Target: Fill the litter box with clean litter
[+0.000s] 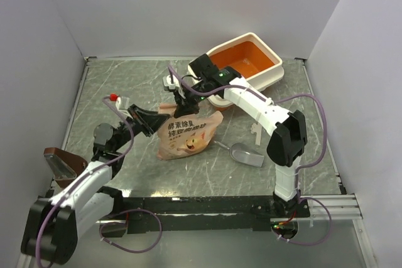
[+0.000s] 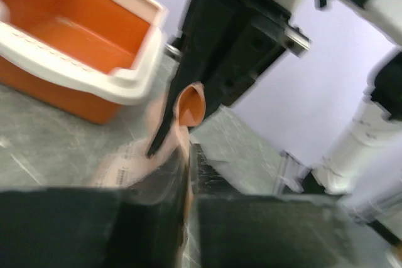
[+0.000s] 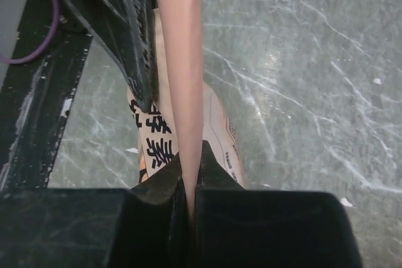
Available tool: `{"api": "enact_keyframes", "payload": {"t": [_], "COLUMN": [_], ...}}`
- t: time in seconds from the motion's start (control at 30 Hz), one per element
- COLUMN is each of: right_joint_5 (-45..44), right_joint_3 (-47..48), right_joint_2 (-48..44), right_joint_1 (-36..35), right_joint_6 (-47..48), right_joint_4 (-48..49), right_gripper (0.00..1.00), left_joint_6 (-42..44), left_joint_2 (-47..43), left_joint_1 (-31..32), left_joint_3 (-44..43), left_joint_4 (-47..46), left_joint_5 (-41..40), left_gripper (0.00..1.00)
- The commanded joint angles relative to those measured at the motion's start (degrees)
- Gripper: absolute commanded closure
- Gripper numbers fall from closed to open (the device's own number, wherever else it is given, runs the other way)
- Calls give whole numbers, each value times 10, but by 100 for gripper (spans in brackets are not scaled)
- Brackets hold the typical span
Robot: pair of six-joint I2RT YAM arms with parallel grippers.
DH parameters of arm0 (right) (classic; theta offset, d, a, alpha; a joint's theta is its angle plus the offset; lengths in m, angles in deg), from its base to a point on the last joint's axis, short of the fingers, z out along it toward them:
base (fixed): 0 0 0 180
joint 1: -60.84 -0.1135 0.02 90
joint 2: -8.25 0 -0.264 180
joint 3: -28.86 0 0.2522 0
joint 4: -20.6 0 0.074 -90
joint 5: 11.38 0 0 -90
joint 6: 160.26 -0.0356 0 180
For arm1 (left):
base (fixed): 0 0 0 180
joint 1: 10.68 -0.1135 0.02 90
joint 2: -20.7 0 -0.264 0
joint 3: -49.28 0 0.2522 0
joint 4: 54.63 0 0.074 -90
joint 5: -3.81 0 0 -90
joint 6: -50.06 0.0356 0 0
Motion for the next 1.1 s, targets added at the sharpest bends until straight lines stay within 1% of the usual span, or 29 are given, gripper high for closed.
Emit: {"api": "enact_keyframes", "payload": {"t": [0.0, 0.03, 0.07, 0.1, 0.13, 0.17, 0.2, 0.3, 0.33, 0.4, 0.43, 0.53, 0.67, 0.77, 0.8, 0.87, 0.9, 0.93, 1.0, 1.07], "right_joint_5": [-93, -120, -151, -201, -230, -260, -319, -406, -467, -538, -588, -650, -687, -690, -688, -684, -674, -668, -650, -646], "right_joint_3": [-50, -53, -39, -22, 22, 42, 60, 116, 148, 177, 203, 243, 291, 289, 278, 210, 161, 143, 131, 149], "right_joint_2": [-63, -73, -83, -83, -77, -74, -73, -67, -60, -53, -47, -47, -38, -29, -27, -29, -30, -29, -17, 13], "right_joint_1": [-23, -28, -37, -49, -59, -67, -73, -103, -115, -129, -135, -157, -176, -180, -178, -178, -177, -176, -176, -176], "right_joint_6": [-85, -109, -128, -163, -174, -184, -204, -234, -239, -243, -243, -245, -242, -260, -268, -296, -305, -314, -341, -359], "right_joint_4": [102, 155, 166, 170, 160, 154, 149, 141, 133, 117, 111, 96, 71, 69, 81, 105, 119, 147, 154, 140], "right_gripper": [100, 100, 100, 100, 100, 100, 100, 100, 100, 100, 100, 100, 100, 100, 100, 100, 100, 100, 100, 100], "left_joint_6": [45, 49, 56, 71, 73, 76, 79, 86, 86, 87, 87, 92, 98, 100, 101, 96, 94, 93, 89, 86], "left_joint_2": [-91, -112, -118, -124, -123, -124, -126, -140, -146, -167, -174, -198, -212, -212, -211, -208, -208, -208, -207, -206], "left_joint_1": [3, 3, 3, 3, 3, 3, 3, 3, 3, 3, 3, 4, 3, 3, 4, 3, 3, 3, 4, 3], "left_joint_3": [-104, -129, -156, -204, -228, -250, -284, -313, -315, -306, -303, -292, -295, -296, -294, -290, -288, -284, -277, -275], "left_joint_4": [215, 283, 344, 453, 496, 534, 594, 646, 649, 652, 657, 663, 674, 680, 680, 683, 682, 681, 681, 686], "left_joint_5": [-165, -210, -299, -331, -370, -413, -428, -453, -456, -461, -462, -473, -477, -478, -476, -471, -469, -468, -462, -461], "left_gripper": [63, 57, 53, 50, 46, 42, 41, 41, 40, 39, 38, 37, 35, 34, 34, 34, 34, 34, 34, 34]}}
